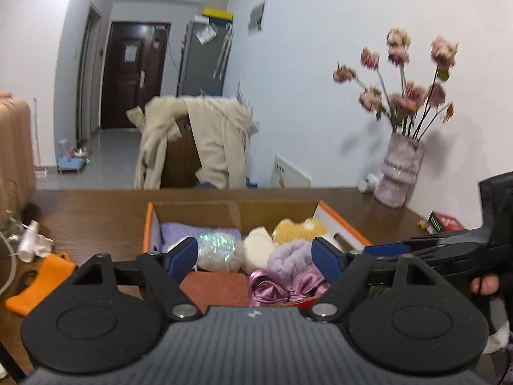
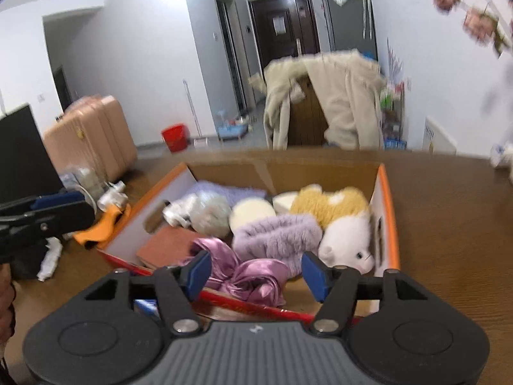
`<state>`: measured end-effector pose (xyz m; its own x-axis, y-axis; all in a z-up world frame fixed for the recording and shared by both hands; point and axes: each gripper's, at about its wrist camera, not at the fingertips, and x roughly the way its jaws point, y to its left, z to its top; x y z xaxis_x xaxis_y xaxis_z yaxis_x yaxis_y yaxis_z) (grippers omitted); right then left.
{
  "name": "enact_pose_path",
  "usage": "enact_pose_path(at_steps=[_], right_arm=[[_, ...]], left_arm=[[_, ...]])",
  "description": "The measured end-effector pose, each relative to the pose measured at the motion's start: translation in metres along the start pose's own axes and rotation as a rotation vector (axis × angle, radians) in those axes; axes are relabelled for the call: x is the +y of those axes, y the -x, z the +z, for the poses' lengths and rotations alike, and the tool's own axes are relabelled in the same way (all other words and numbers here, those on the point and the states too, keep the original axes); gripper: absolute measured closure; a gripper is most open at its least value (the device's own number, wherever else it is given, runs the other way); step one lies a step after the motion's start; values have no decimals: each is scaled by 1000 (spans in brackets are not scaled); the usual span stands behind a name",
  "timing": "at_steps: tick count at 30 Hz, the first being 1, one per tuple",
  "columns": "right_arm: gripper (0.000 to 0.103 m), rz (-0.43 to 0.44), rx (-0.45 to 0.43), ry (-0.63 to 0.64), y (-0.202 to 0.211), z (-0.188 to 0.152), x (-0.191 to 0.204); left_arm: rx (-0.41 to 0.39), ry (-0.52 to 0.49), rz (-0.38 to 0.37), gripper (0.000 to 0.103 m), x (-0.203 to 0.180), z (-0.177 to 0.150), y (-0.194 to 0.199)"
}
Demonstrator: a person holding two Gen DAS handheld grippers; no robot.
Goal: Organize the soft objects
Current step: 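Lower the pink satin bow into the box and open both tools, then grasp the blue handkerchief box with both tools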
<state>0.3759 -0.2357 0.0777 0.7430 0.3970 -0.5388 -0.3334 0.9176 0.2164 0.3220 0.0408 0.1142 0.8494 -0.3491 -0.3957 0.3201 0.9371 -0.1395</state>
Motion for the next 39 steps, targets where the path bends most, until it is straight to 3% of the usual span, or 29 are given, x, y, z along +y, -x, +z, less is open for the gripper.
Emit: enact_pose_path(at_steps=[3,9,13,18,23,27,34,39], right_arm=[[39,-6,-86,35,51,3,11],[27,-12,-270,86,154,-5,31],[23,9,-317,95,198,-29,40],[19,23,-306,112,226,-83,57],[18,57,-232,32,227,-131,62],[18,52,-186,20,220,-148,69],[20,70,-160,-1,196,-142,70],[25,80,-119,-40,157,-124,64]], left_arm=[[-61,-14,4,19,-12,5,37],[-165,-47,31,10,-39,0,108],[-193,-36,32,8,-53,-20,147],[-168,21,31,8,-58,-64,179],[-117,92,39,8,-51,-104,198],[-83,99,66,8,-47,-112,193],[-63,129,78,9,-32,-112,170],[-26,175,86,17,-9,-101,128]])
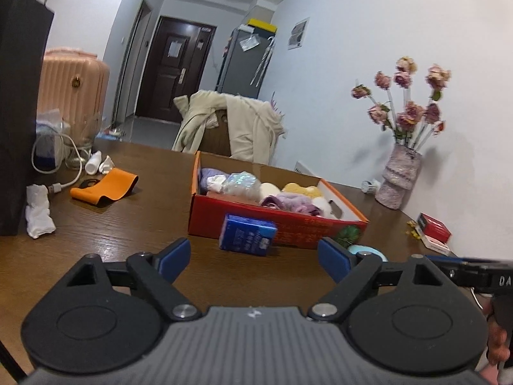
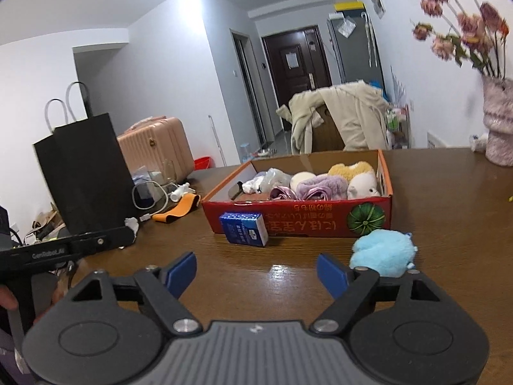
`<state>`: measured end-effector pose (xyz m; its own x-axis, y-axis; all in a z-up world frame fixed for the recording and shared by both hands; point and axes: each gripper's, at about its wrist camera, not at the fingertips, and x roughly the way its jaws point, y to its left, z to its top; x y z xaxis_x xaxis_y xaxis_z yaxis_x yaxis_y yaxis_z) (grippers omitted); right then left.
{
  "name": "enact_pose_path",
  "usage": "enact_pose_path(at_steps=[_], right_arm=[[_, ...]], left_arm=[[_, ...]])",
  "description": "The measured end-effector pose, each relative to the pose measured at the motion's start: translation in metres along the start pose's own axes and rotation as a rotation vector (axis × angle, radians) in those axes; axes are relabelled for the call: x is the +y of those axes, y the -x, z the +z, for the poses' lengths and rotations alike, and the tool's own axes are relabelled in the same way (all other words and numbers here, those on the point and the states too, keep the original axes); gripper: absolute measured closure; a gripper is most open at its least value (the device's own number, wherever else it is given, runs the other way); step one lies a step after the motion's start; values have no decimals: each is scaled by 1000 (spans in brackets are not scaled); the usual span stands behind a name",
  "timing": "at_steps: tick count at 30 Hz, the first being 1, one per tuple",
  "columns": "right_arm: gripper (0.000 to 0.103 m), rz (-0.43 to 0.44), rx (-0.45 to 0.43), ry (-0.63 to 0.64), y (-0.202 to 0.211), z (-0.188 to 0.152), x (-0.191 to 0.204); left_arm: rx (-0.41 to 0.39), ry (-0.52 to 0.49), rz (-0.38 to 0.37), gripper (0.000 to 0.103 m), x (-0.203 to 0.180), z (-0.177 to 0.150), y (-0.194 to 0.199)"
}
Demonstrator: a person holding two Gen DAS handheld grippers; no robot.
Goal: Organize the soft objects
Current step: 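Grasp the blue handkerchief box with both tools, then carry the blue handkerchief box into the cardboard box and open both tools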
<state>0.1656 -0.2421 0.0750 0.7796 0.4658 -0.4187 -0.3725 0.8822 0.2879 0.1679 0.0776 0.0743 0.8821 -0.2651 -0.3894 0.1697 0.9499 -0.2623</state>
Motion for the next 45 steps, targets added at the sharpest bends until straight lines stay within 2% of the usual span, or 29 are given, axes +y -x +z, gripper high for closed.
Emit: enact_pose_path(at_steps=[3,10,12,13,15,17,19,21,22,28,31,37,45], right_arm=[[28,17,20,-38,-31,8,-5],[46,60,61,-141,-123,25,-13],[50,65,65,-177,-146,28,-16],[55,68,66,-191,-158,30,-17],[58,68,75,-208,-178,34,-18],[61,73,78,-224,-195,36,-20],[68,75,90,-234,-208,35,-22],[76,78,113,-237,-218,33,-24],[76,84,111,-247,-220,31,-26],[80,91,109,-271,-216,30,-29],[80,75,94,-239,-198,32,-21],[80,99,80,-197,-130,24,-22],[80,59,4,-148,-33,12,-42]], left_arm=[[47,33,19,25,13,13,-38],[178,105,-79,36,39,33,-131],[205,140,-88,44,47,32,-152],[221,160,-96,46,52,31,-161],[235,207,-131,57,61,29,-173],[241,256,-164,60,69,27,-182],[260,287,-182,69,75,23,-190],[258,302,-199,70,78,20,-191],[258,305,-199,71,79,20,-191],[259,285,-193,72,72,20,-184],[244,255,-190,72,58,20,-167],[202,246,-215,72,16,10,-116],[171,131,-249,72,-71,-5,-71]])
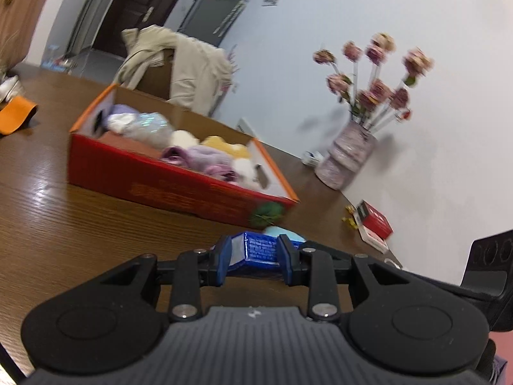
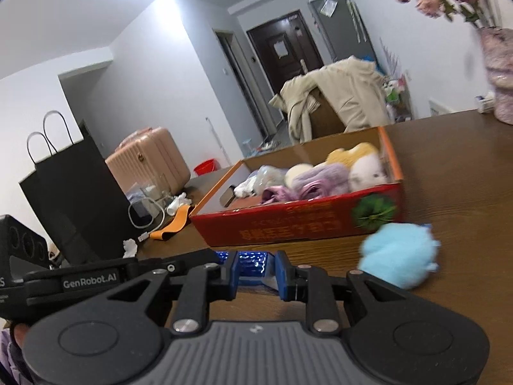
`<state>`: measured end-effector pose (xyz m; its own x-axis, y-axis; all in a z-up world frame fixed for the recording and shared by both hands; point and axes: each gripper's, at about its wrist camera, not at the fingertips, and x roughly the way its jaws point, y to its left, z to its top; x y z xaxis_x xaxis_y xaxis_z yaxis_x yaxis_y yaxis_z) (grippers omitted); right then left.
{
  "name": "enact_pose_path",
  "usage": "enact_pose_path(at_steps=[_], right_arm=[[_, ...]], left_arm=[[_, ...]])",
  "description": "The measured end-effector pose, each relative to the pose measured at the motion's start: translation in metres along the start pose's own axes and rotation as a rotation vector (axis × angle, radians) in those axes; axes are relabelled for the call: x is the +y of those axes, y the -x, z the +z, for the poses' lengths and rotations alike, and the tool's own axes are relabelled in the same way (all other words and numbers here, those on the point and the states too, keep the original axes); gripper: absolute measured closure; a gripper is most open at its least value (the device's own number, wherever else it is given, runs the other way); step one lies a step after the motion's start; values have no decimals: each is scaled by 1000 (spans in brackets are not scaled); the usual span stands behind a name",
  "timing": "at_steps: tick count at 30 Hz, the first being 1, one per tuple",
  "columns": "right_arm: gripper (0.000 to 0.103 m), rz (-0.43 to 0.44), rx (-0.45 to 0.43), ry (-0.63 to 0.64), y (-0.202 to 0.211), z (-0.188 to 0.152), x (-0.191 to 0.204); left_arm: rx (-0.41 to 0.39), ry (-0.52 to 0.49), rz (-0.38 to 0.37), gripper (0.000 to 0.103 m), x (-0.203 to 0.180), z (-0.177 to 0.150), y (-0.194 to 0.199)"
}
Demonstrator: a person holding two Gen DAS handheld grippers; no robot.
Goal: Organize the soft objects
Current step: 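Carry the blue handkerchief box into the cardboard box and open both tools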
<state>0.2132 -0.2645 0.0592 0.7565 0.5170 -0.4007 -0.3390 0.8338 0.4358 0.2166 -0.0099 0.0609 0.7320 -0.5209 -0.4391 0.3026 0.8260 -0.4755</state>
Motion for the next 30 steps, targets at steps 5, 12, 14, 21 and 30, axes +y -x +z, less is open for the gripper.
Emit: enact_pose_path(at_steps=[5,12,14,21,30], right_arm=[[80,19,-41,-27,32,-5,-23],[80,34,-58,-71,40,-10,-48],[80,33,-61,-75,38,-7,-55],[80,24,-78,-54,21,21,-69],[80,-28,-85,28,-36,90,-87]], left_arm=[[1,-55,9,72,-36,-10,-2],[27,-92,33,72,-57,-14,-17],[28,-93,32,72,-58,-12,-23],[-7,-120,9,72,-58,10,-51],[-40,-90,-30,72,-32,69,-117]])
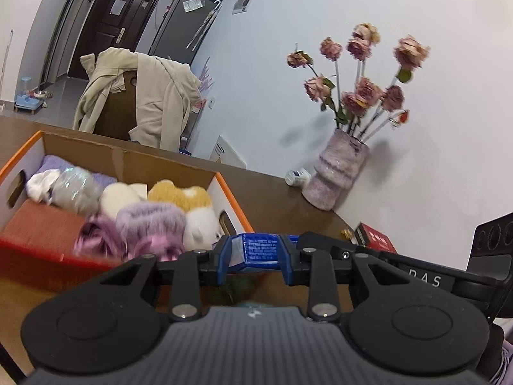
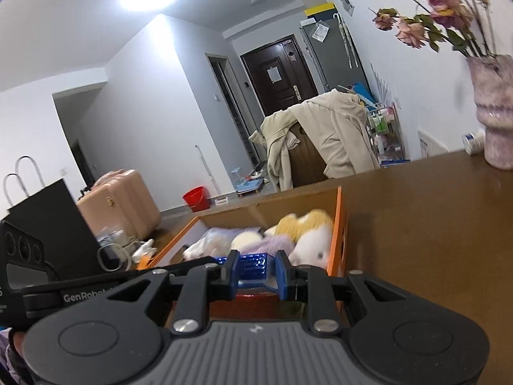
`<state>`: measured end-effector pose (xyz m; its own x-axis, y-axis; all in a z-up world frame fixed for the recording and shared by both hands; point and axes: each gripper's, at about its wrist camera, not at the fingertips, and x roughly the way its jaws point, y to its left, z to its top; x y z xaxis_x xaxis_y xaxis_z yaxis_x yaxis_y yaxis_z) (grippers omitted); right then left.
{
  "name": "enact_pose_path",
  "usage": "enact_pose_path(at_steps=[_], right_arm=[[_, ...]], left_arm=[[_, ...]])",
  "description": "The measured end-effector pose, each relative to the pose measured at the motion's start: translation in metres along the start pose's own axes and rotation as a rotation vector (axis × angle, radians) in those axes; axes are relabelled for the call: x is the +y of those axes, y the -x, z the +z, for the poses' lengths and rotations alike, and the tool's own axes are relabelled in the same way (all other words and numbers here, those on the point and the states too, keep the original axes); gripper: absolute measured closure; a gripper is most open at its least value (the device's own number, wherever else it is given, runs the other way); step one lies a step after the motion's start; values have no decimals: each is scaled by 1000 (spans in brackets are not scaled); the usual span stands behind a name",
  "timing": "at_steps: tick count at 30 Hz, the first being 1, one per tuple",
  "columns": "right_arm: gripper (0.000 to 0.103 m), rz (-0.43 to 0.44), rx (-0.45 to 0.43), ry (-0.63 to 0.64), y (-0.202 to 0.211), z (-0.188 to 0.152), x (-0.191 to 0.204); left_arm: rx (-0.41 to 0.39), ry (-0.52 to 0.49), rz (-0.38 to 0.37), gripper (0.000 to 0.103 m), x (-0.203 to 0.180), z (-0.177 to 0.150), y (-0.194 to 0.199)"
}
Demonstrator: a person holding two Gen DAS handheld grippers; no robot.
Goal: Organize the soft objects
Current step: 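Carry the blue handkerchief box into the cardboard box and open both tools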
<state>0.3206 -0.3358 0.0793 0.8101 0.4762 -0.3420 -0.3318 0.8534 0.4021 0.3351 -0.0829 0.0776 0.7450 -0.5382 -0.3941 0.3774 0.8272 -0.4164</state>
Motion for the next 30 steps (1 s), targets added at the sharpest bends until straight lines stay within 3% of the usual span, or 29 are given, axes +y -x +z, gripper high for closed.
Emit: enact_pose_path(at_steps=[4,7,9,13,20,25,30], right_arm=[[80,-4,30,19,-40,15,-11],[79,-16,59,22,-65,12,-16],[78,-21,70,22,-74,5,-20],[78,-35,70,21,-73,-3,-25],[78,-42,43,-12,-62,-7,-31],[70,-8,19,15,-37,-11,-10],[67,20,28,45,-5,-30,16]], left_arm=[[17,21,17,71,23,12,-31],[37,53,14,66,40,2,-47],[91,56,11,65,49,-5,-57],[76,72,11,60,59,-7,-56],[12,36,60,58,50,2,-30],[-68,-47,125,48,26,-1,17],[-60,-101,192,37,10,-29,64]])
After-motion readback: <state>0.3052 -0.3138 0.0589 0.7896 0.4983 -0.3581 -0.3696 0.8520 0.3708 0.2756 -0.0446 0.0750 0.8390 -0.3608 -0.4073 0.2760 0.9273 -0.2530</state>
